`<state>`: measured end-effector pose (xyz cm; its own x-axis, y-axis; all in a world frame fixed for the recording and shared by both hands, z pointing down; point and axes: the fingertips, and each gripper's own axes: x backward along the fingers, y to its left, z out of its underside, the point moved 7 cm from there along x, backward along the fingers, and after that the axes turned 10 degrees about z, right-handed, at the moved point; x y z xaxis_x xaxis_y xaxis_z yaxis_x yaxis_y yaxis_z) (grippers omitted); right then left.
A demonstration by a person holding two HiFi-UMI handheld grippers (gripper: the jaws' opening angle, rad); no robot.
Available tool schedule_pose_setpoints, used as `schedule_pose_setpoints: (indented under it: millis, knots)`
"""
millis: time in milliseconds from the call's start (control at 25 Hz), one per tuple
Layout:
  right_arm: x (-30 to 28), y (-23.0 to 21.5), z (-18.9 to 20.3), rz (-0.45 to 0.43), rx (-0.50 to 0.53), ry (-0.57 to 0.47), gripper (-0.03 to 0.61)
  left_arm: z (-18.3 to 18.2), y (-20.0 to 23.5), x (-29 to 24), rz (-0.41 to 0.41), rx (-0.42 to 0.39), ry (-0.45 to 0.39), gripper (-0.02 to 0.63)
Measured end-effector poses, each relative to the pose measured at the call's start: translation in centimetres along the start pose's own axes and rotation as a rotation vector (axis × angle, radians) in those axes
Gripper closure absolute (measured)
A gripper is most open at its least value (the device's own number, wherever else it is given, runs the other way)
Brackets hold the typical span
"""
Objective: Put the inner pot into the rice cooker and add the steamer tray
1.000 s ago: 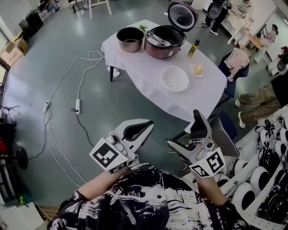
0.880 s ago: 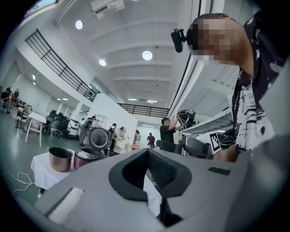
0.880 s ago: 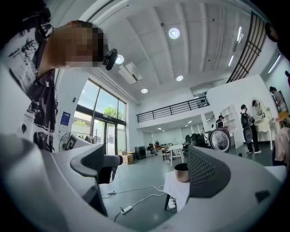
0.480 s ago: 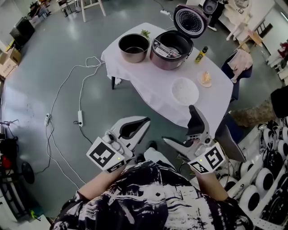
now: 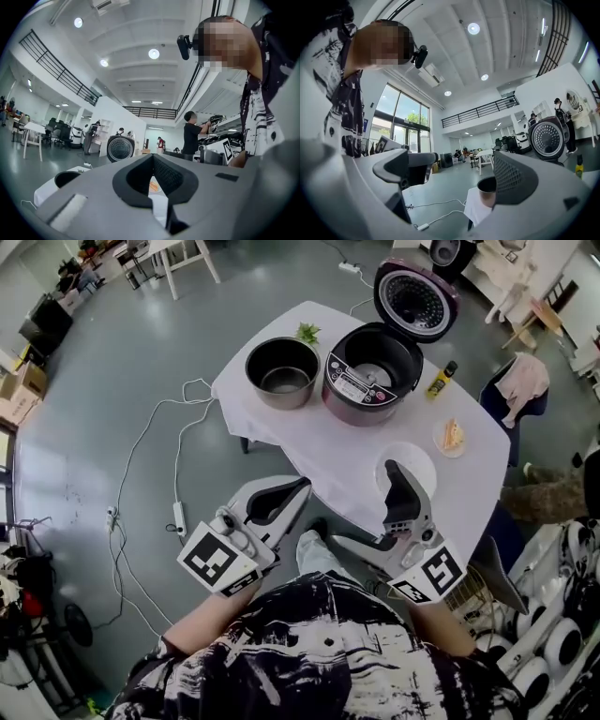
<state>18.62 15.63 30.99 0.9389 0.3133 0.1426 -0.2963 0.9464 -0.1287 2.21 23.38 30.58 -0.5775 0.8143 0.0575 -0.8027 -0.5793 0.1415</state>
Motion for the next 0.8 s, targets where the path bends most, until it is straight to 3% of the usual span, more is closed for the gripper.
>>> schedule_pose_setpoints:
  millis: [360,600,800]
  knots:
    - [-11.8,-9.6,0.4,-0.017,0.0,0.039,0.052,-2.4,14.4,-7.9,0.04,-0.023,0.037,0.609]
    - [-16.8,-13.4,-0.3,0.048,0.024,0.044,0.052,-3.5,22.4,-10.4,0.062,-0.029,0.058,0.609]
    - [-21.1,-15.4,-1.7,0.113,0.129,0.059,0.052,-4.4,28.5,-12.4,0.136,-0.038,0.054,0.609]
